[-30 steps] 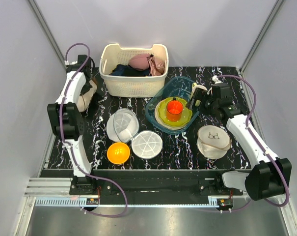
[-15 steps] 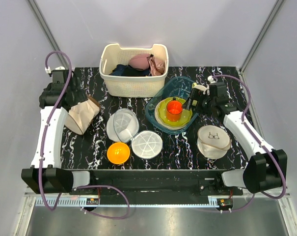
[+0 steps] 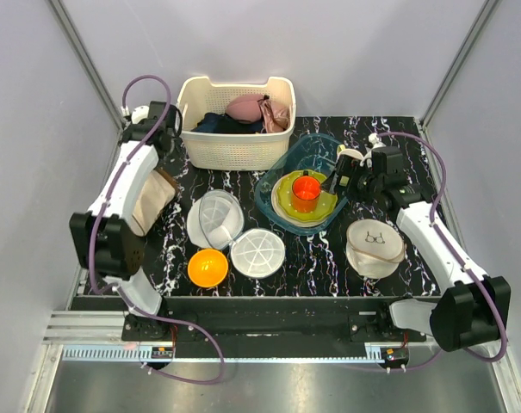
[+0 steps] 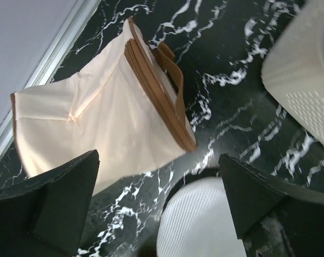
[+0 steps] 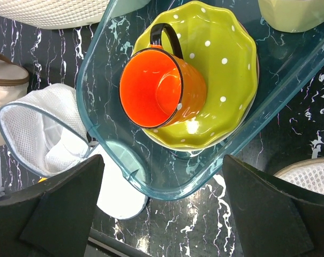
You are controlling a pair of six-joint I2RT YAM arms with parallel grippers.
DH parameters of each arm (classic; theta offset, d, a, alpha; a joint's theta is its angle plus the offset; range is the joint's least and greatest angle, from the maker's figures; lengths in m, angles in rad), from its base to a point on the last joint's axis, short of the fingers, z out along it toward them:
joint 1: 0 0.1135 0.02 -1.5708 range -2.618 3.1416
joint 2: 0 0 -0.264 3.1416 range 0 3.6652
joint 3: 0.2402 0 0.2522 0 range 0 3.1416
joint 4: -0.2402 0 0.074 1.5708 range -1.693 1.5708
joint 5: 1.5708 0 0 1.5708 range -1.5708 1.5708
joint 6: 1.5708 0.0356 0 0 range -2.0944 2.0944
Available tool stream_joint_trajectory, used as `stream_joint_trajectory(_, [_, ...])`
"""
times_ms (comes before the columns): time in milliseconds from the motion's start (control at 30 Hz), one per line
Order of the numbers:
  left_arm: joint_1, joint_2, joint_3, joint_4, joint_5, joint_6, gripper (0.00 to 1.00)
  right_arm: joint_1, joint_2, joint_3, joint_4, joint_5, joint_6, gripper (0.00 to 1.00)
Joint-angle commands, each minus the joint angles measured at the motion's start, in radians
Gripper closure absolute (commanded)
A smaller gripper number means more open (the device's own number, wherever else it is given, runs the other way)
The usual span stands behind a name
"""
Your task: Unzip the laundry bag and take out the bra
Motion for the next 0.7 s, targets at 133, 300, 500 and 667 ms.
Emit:
stream_joint_trajectory(133, [0.022, 0.223, 0.080, -0.013, -0.258, -0.258, 0.03, 0.005, -0.047, -0.001, -0.002, 0.014, -0.004, 0.00])
stream_joint_trajectory(300, [0.020, 0.230, 0.150, -0.062, -0.137, -0.204, 1.00, 0.005, -0.033, 0.027, -0.033, 0.032, -0.020, 0.00])
stream_joint_trajectory(500, [-0.021, -0.089, 0.134, -0.007, 0.106, 0.016, 1.00, 0.005, -0.039, 0.039, -0.052, 0.074, -0.021, 0.00])
stream_joint_trajectory(667, [-0.020, -0.372, 0.016, 0.208, 0.567, 0.094, 1.00, 0.004, -0.016, 0.114, -0.050, -0.070, 0.022, 0.00])
